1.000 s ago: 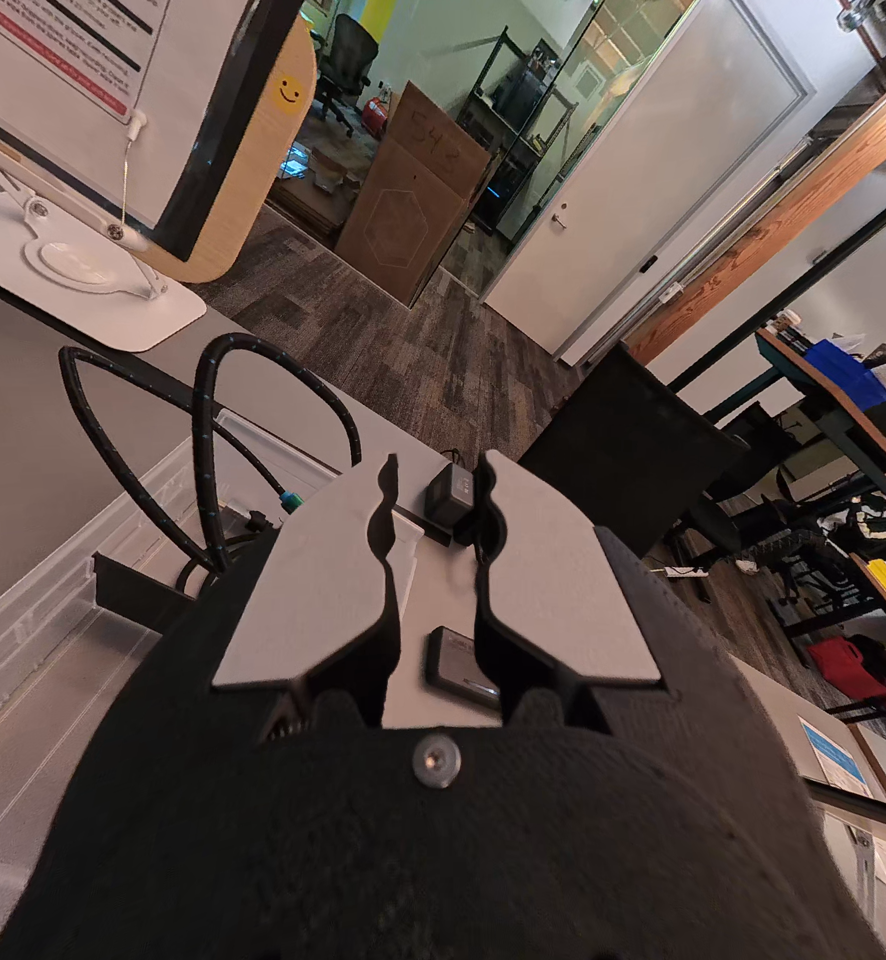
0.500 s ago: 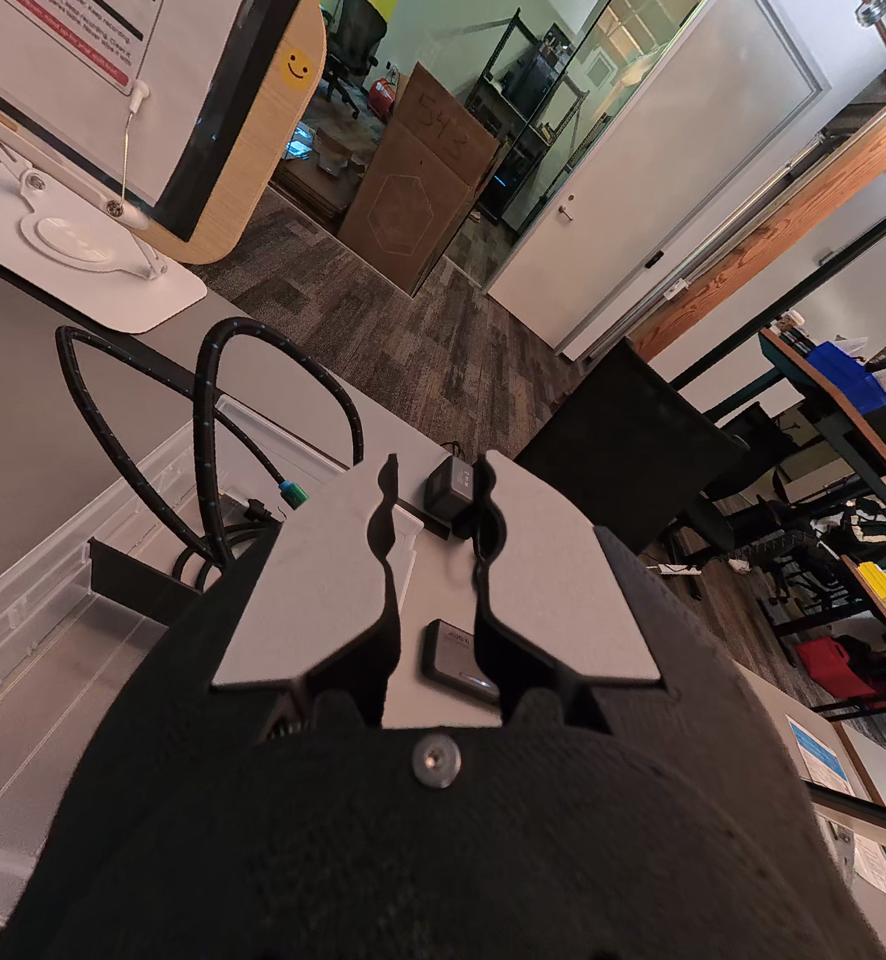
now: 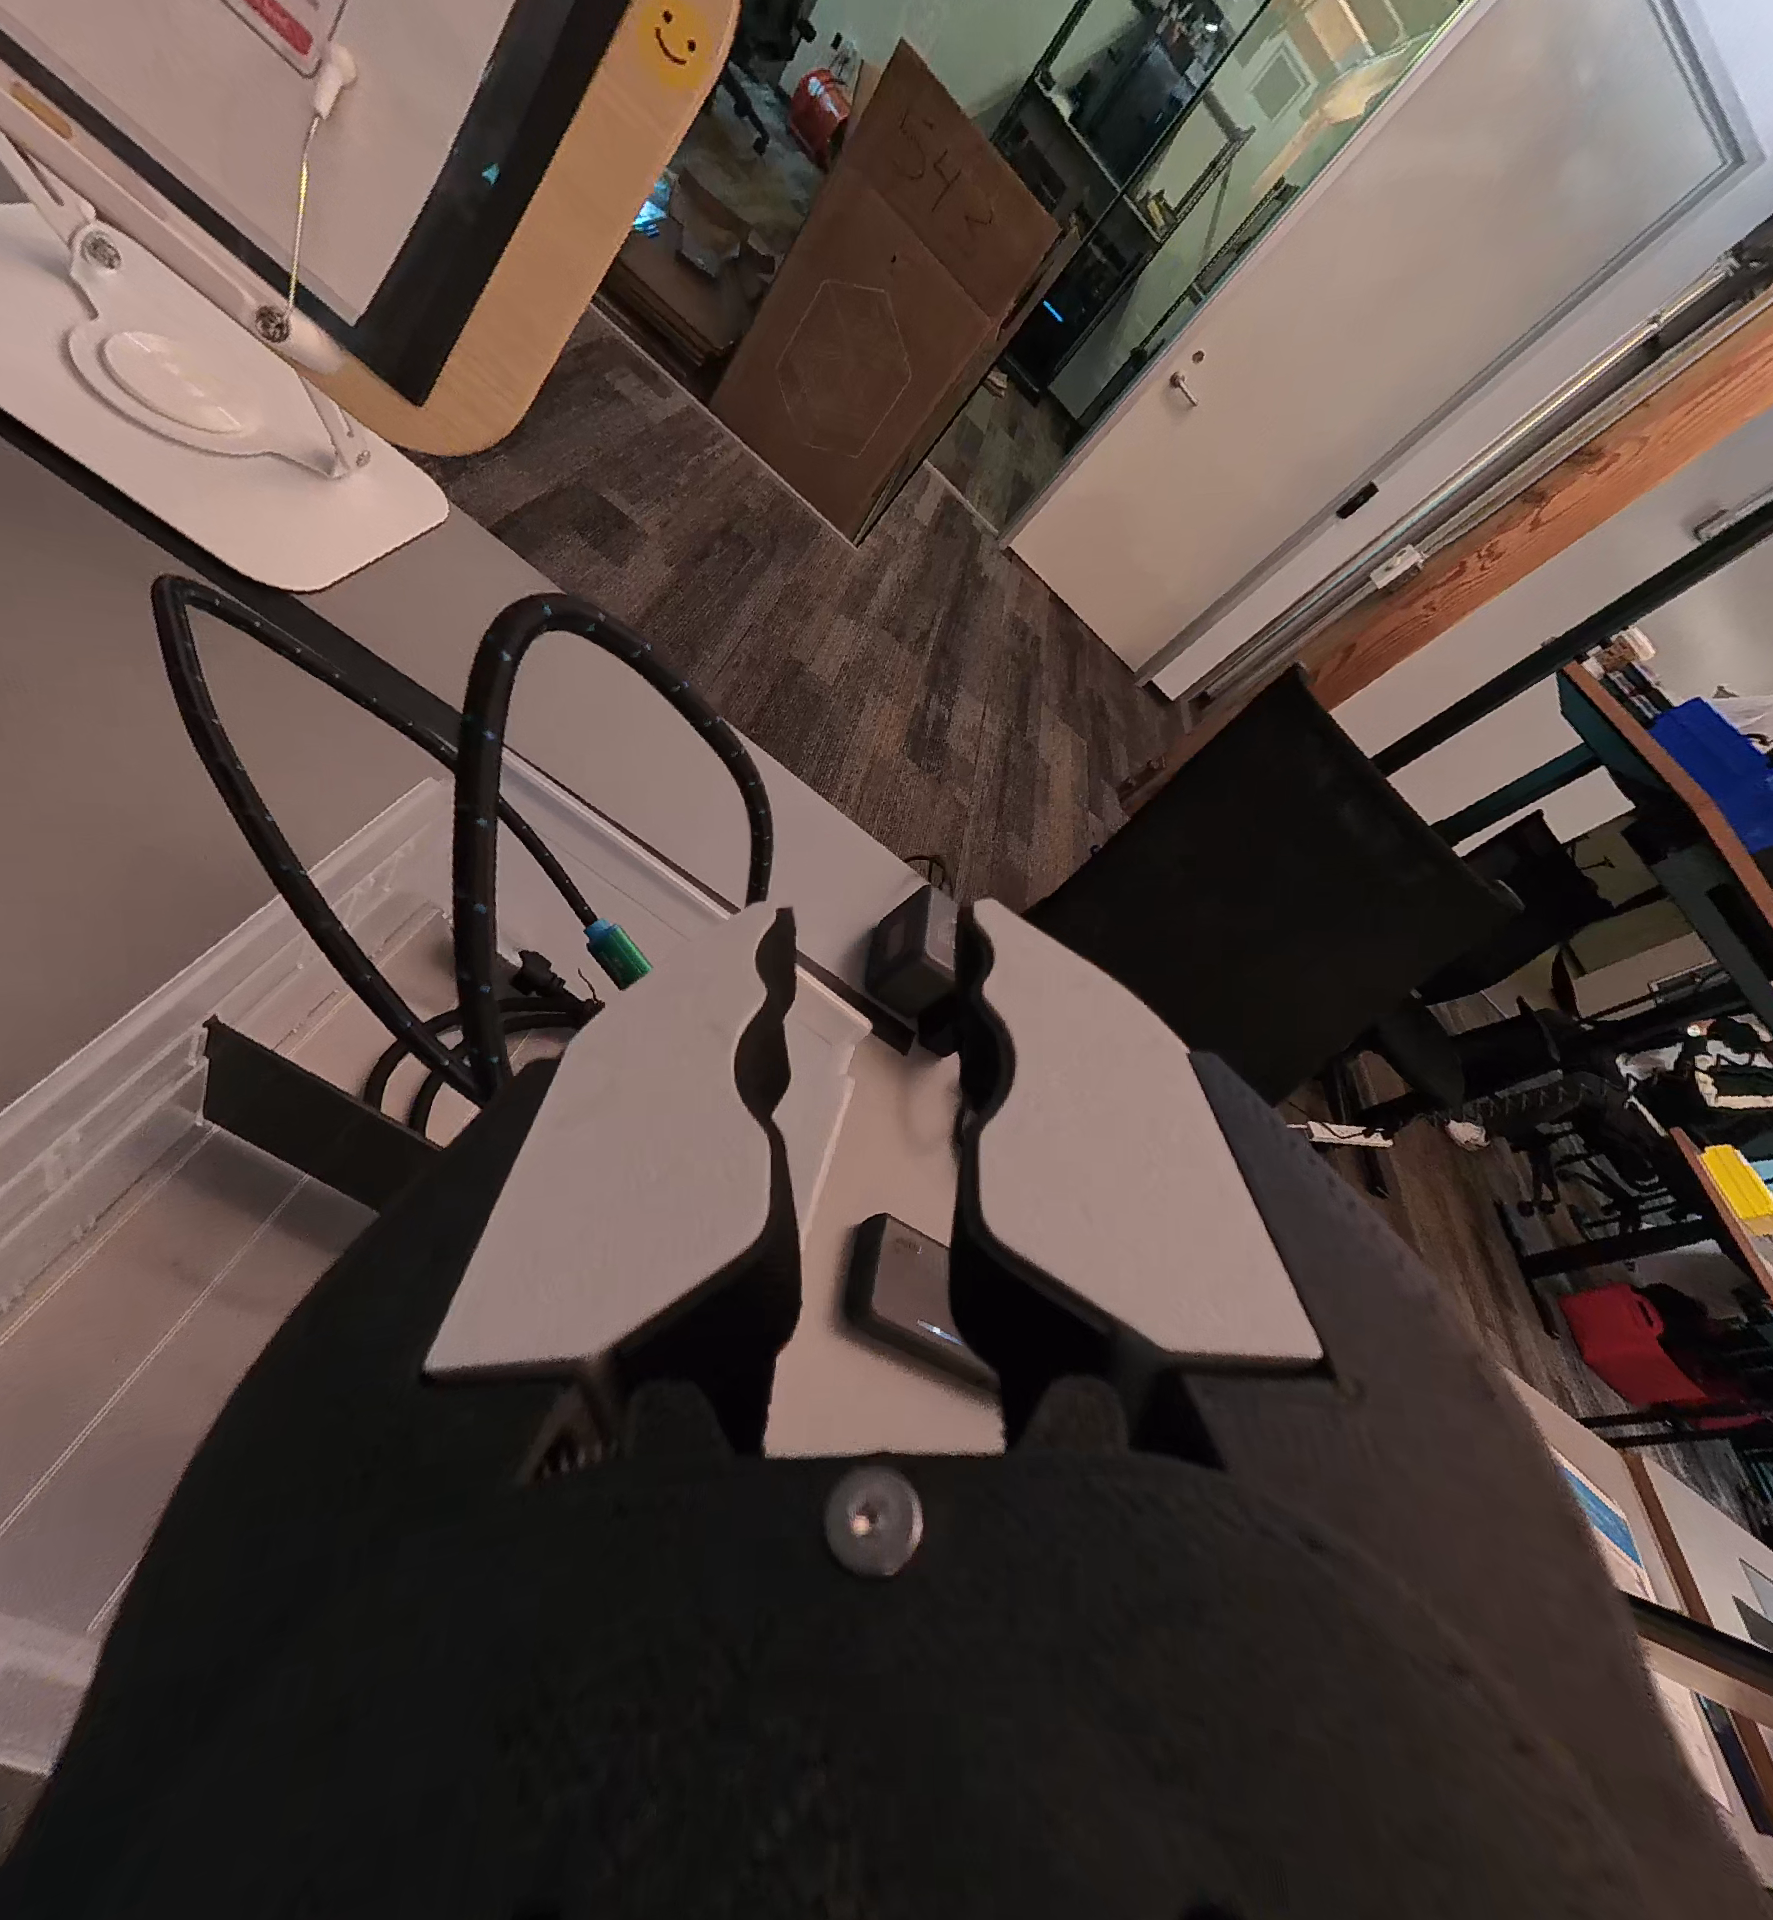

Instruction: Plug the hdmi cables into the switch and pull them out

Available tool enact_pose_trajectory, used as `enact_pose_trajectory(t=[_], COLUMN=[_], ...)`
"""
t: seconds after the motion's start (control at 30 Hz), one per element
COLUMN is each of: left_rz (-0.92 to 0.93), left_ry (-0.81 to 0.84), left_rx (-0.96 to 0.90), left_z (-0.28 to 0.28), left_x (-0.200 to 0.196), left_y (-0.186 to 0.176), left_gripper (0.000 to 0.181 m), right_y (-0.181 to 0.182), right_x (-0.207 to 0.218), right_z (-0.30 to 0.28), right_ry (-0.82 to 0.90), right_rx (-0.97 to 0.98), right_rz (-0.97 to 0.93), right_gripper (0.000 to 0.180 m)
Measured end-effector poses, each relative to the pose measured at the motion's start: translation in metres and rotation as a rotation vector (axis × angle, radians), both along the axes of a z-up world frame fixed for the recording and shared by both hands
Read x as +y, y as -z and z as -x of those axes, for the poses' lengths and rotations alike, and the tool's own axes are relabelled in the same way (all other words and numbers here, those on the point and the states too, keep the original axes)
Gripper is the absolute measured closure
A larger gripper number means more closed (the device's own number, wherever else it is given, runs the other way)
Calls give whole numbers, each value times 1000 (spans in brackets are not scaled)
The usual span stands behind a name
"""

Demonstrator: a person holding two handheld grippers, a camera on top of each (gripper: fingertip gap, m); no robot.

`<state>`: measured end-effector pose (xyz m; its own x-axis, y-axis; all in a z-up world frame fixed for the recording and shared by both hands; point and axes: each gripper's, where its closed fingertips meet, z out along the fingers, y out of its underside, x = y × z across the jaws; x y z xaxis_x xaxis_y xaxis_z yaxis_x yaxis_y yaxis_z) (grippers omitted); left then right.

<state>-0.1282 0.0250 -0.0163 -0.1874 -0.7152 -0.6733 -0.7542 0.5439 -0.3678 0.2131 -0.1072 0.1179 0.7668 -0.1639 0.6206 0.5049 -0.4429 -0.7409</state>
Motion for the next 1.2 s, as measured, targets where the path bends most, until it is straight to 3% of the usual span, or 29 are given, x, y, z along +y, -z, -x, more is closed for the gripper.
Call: enact_pose_trajectory(t=[0.03,0.1,0.3,0.4,0.47,0.57,0.67,0.73,0.9,1.2], left_rz=[26,99,262,369,434,373,199,135,179,239], left_ry=[4,13,28,16,-1,-62,-260,-374,-451,-580], left_rx=[36,82,59,-8,-95,-291,-507,-586,-553,-91], left_z=[-12,-30,-53,-58,-57,-29,44,101,165,184], left_x=[0,-4,-11,-7,1,40,106,142,190,243], left_y=[20,53,92,91,69,3,-66,-82,-51,46], left_gripper=[174,174,172,149,134,134,135,135,139,151], right_y=[1,3,16,24,28,28,28,30,37,55], right_x=[0,2,11,16,18,19,20,21,28,39], right_z=[0,0,-2,-4,-5,-7,-8,-10,-12,-17], right_ry=[-1,-2,4,13,17,25,25,32,40,88], right_rx=[-2,-1,5,0,-5,-10,-4,-7,-19,-65], right_rz=[7,16,65,98,116,115,108,115,141,235], right_gripper=[150,150,149,149,148,148,148,148,148,148])
